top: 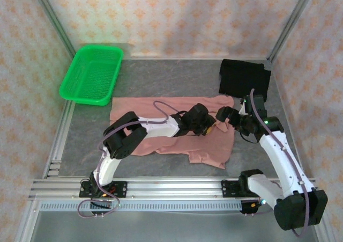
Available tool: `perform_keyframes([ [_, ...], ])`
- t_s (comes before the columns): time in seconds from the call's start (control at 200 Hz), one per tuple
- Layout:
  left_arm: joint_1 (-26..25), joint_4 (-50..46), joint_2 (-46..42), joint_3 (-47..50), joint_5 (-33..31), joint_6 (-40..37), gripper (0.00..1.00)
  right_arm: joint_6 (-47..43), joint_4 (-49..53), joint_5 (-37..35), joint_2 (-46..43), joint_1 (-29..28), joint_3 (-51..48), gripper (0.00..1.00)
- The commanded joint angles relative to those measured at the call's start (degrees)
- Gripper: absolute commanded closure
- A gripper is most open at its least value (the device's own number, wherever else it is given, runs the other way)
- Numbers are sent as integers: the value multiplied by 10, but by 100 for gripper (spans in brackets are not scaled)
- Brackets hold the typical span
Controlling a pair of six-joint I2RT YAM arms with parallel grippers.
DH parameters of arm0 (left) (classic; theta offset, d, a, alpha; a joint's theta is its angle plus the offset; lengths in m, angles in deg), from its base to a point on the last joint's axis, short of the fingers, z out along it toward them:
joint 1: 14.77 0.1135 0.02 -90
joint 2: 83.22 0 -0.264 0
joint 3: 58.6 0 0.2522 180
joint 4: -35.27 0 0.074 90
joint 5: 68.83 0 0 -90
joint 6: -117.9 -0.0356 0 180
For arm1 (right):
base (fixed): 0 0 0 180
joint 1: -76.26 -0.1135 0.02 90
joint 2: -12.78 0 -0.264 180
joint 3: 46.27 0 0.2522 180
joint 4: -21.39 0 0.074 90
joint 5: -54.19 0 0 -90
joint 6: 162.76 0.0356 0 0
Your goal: Fold and stack the t-shirts
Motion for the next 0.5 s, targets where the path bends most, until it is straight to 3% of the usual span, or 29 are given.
perform_keyframes([
  [0.0, -2, -1, 21, -26, -26, 5, 63, -5, 15, -2, -8, -1, -9, 1],
  [0.495, 2, -20, 43, -36, -50, 4, 69, -21, 11, -3, 15, -1, -1, 1],
])
